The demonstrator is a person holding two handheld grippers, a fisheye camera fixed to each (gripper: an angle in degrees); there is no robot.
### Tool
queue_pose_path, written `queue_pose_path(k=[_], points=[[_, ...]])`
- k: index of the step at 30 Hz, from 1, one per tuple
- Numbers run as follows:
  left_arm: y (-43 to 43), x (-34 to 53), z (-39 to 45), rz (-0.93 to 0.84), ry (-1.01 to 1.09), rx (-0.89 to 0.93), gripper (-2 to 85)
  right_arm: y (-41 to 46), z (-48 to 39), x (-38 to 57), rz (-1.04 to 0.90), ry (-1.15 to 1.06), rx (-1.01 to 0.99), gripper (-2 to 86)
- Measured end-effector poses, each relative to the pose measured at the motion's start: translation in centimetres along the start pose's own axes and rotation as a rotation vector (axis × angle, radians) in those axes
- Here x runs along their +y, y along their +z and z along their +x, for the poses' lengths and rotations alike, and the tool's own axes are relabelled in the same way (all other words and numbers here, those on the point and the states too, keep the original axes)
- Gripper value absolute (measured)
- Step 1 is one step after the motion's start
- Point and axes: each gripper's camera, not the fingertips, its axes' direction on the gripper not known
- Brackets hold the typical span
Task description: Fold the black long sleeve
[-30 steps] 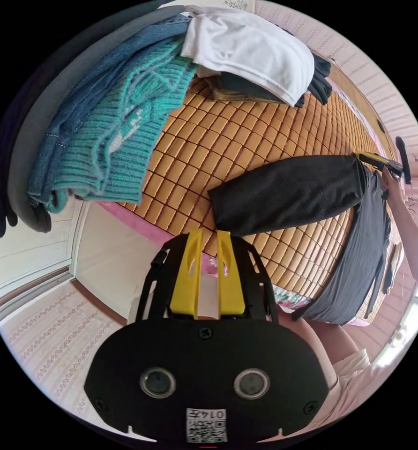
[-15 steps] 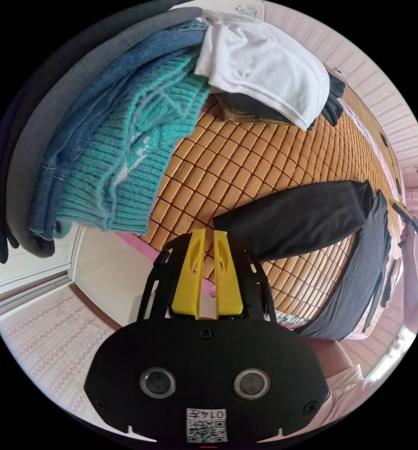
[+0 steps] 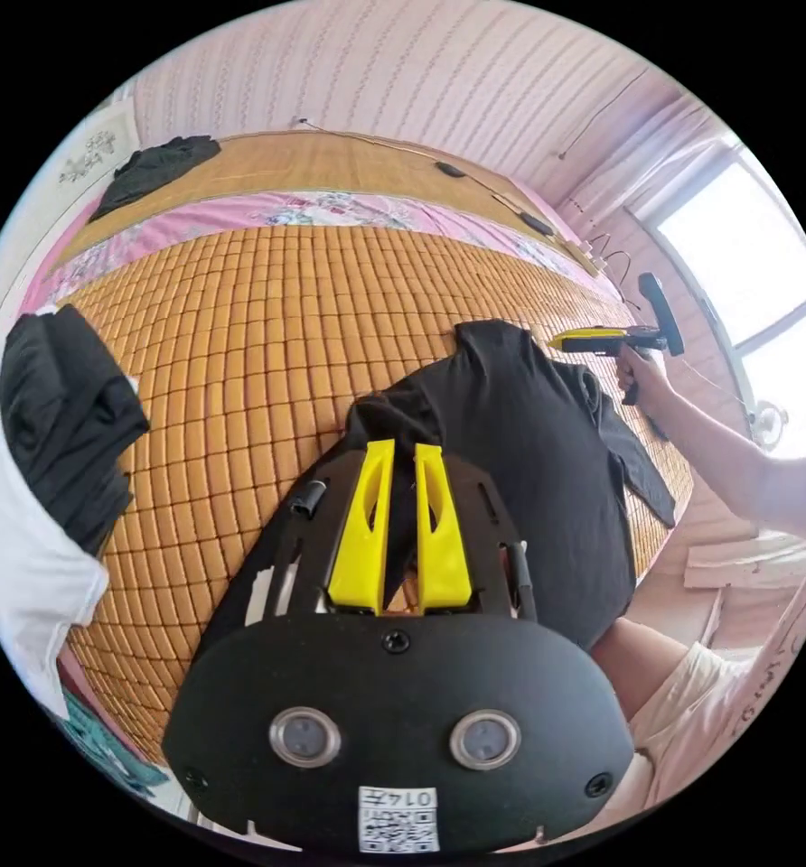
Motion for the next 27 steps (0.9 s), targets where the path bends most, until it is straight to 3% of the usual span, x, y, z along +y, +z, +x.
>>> queue_pose_path(k=[5,9,15,20,27], points=[[7.6,-7.3,5.1,-0.053,0.079,0.095,5.7,3.2,-0.7,-0.8,-0.048,-0.029,0.005,2.1],[7.5,-6.5,6.8,-0.015,0.104,0.084,5.7,2.2,-1.0,0.9,0.012,-0.057,0.072,2.1],[3.9,2.6,7.2,-0.022,0.08,-0.017,5.3,-3.8,-1.9,10.6,0.219,-0.095,0.138,1.1],[1.6,13.9,6.6,-0.116,-0.145,-0.035,5.2,-4.0,-5.7,23.9,0.127,-0.139,0.283,-0.8],[-0.4,21.9,5.7,-0.009,-0.315,-0.085,5.3,-1.7,-9.5,31.1,0.019,-0.156,0.055,-0.8]])
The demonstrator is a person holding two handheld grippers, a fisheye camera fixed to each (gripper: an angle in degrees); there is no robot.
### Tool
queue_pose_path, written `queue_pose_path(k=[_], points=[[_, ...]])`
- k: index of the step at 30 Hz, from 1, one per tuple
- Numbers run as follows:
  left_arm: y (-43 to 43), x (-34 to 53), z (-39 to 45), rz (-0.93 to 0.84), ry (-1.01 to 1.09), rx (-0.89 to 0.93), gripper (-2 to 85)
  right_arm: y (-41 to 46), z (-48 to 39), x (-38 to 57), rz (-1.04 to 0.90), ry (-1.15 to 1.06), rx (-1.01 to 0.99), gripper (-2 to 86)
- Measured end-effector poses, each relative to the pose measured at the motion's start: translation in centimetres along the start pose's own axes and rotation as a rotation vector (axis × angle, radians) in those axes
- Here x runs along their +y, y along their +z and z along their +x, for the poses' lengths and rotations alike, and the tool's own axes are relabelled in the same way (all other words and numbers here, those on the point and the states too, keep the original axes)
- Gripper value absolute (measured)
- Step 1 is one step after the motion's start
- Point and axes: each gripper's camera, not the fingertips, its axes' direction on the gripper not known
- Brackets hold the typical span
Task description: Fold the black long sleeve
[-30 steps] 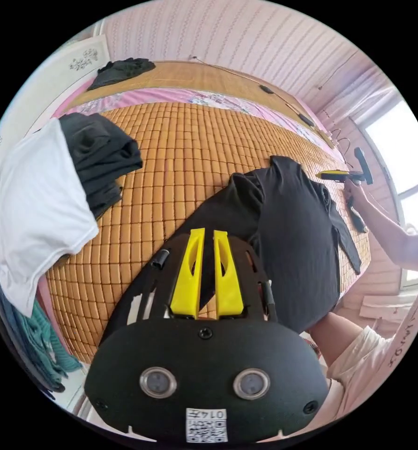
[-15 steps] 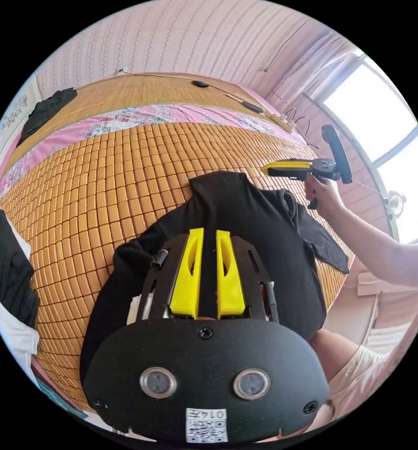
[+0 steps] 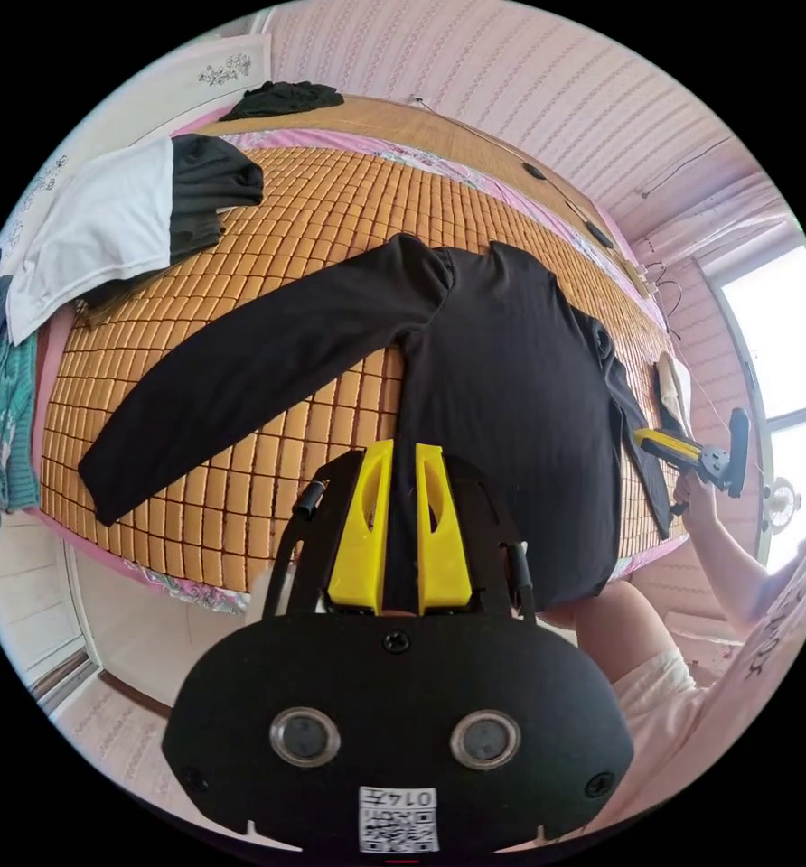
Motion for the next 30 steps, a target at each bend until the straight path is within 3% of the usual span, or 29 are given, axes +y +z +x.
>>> queue_pose_path(k=[9,13,21,24,30], points=[[-1.1,5.5,-8.0,0.303,-0.187,-0.057,5.3,3.0,-8.3,-2.7,0.112,-0.213,-0.062,4.1],[-0.4,9.4,-12.5,0.53,-0.358,-0.024,5.5,5.7,-13.5,-6.5,0.173,-0.319,-0.079,6.5],[-2.7,16.0,-18.7,0.71,-0.52,-0.144,7.0,8.0,-27.4,-13.3,0.119,-0.492,-0.216,8.2],[-2.7,18.8,-20.6,0.749,-0.596,-0.177,7.6,8.2,-33.9,-15.2,0.061,-0.609,-0.174,8.2],[-2.0,22.1,-25.6,0.729,-0.707,0.022,9.5,9.8,-46.2,-18.7,0.106,-0.821,0.071,7.3]])
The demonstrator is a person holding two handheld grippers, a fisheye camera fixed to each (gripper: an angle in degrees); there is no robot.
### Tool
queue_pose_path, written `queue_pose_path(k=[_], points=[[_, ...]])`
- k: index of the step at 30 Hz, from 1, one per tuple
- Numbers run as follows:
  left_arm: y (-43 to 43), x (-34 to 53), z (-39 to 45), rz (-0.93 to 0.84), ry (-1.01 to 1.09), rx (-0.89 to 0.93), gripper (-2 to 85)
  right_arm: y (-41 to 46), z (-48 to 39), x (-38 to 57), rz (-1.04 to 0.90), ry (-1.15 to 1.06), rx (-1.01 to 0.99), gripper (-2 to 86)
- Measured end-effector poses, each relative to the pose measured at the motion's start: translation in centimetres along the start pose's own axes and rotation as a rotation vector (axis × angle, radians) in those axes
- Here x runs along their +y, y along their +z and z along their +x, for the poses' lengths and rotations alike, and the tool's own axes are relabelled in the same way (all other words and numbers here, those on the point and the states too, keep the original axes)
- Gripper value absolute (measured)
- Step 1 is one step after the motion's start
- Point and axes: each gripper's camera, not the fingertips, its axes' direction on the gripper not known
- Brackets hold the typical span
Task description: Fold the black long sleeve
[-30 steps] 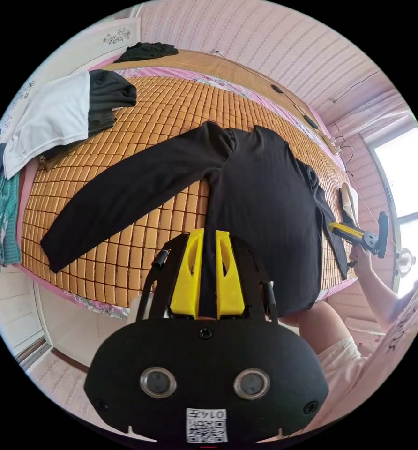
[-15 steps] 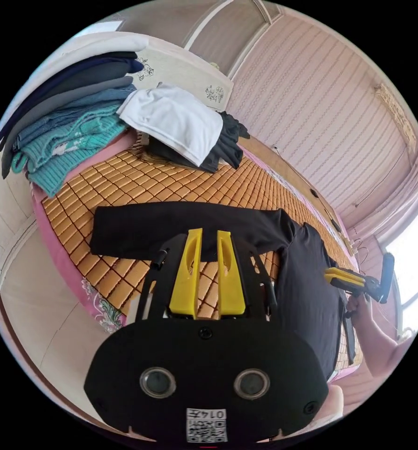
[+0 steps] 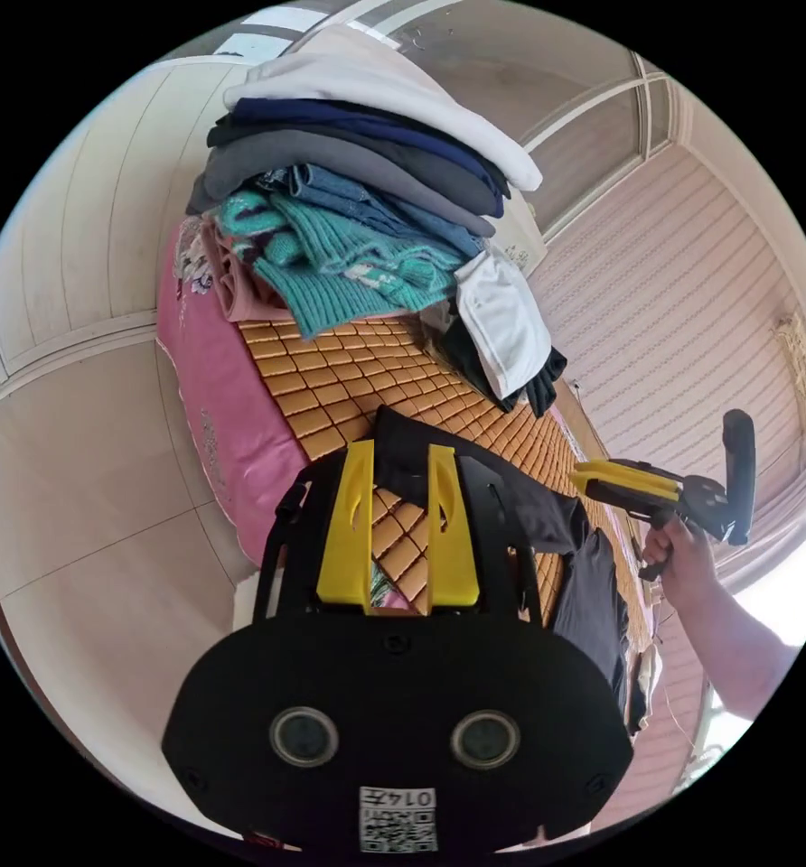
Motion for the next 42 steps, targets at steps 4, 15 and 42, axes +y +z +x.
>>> queue_pose_path(k=[4,15,42], points=[[1.5,-0.1,-2.4,-0.065,-0.052,0.038,11.0,3.2,-4.3,-7.2,-0.082,-0.153,-0.069,9.4],[4.6,0.6,-1.6,-0.159,0.028,-0.087,5.3,10.8,-10.2,-13.6,-0.285,-0.332,-0.072,4.6],[-1.3,31.5,31.2,-0.538,1.237,0.882,2.8,-15.3,0.8,46.3,0.035,0.939,-0.093,-0.7]])
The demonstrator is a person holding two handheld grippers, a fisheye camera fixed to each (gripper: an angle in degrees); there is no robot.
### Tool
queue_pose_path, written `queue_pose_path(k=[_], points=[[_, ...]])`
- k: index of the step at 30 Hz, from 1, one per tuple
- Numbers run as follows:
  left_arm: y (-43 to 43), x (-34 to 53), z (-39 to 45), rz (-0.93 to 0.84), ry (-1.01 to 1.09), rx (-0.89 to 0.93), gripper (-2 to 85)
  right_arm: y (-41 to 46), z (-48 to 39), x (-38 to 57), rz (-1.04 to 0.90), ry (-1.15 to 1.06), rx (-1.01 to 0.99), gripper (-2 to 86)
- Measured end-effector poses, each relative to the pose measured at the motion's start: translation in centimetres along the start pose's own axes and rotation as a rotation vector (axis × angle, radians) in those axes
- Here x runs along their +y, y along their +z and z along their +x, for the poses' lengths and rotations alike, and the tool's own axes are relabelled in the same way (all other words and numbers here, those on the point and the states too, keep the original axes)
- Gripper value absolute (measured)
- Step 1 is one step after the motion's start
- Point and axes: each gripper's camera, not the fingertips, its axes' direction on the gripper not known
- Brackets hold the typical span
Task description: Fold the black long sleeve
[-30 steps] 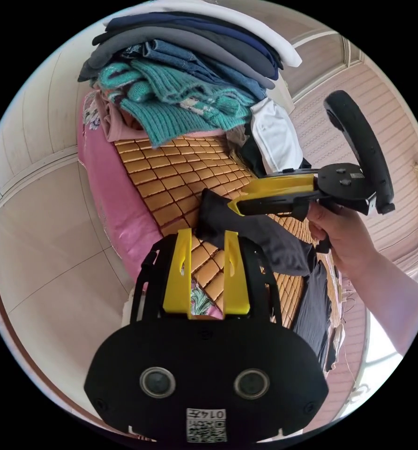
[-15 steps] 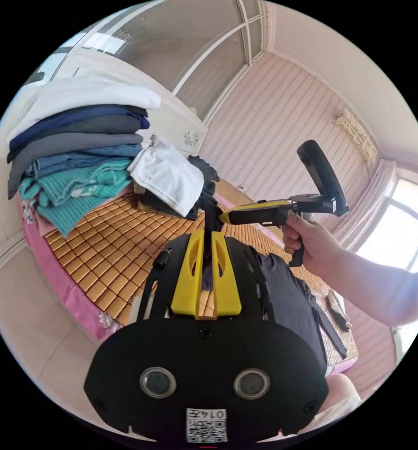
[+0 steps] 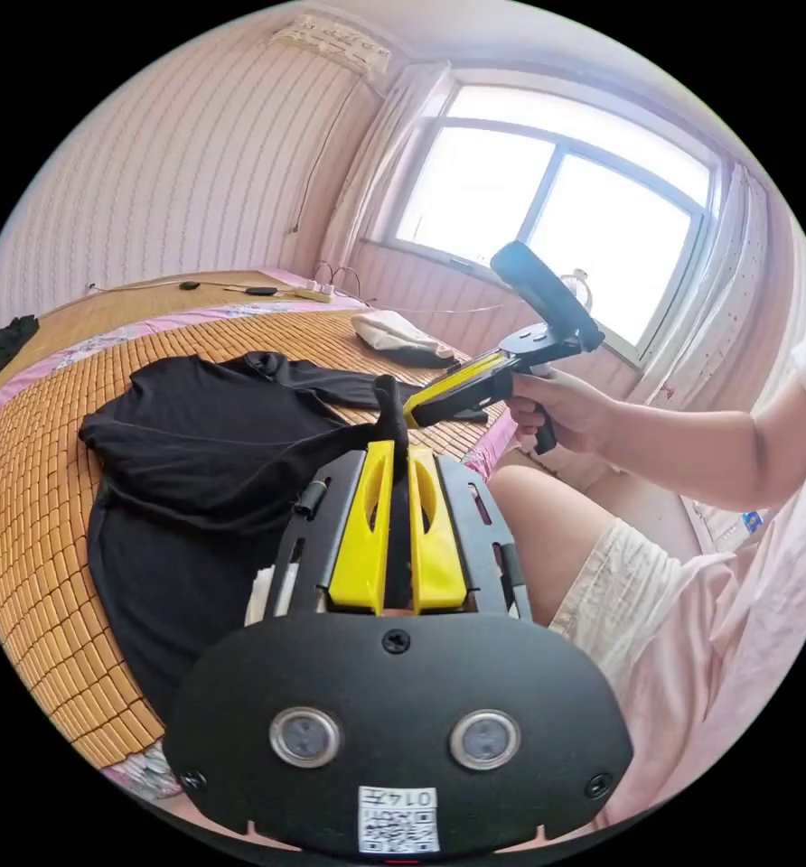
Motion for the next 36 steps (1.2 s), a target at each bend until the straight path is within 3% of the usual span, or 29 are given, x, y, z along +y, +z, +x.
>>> queue_pose_path(k=[5,10,14,18,23,26,33,36], points=[[5.0,0.0,3.3,-0.177,0.111,-0.04,2.8,0.8,3.6,4.8,0.069,0.12,-0.059,-0.8],[5.9,-1.1,4.3,-0.162,0.13,0.004,2.6,-2.0,4.5,6.7,0.165,0.113,0.029,-0.9],[10.1,0.0,3.7,-0.315,0.125,0.122,5.2,0.6,7.0,7.9,-0.005,0.155,0.016,-0.6],[9.7,0.0,2.2,-0.338,0.157,0.023,5.9,0.8,7.4,5.8,-0.007,0.079,0.069,0.9],[7.3,-1.5,-6.4,-0.341,0.059,-0.363,5.4,1.3,6.4,-5.9,0.05,-0.165,0.012,8.5],[7.0,-2.5,-12.0,-0.352,-0.033,-0.489,4.9,2.3,3.9,-14.6,0.089,-0.314,-0.026,9.0],[9.7,-5.1,-18.5,-0.36,-0.024,-0.519,5.2,9.0,0.7,-30.8,0.017,-0.347,-0.026,12.7],[11.6,-5.7,-20.1,-0.36,-0.01,-0.517,6.0,13.1,0.7,-34.1,-0.068,-0.316,0.046,8.3]])
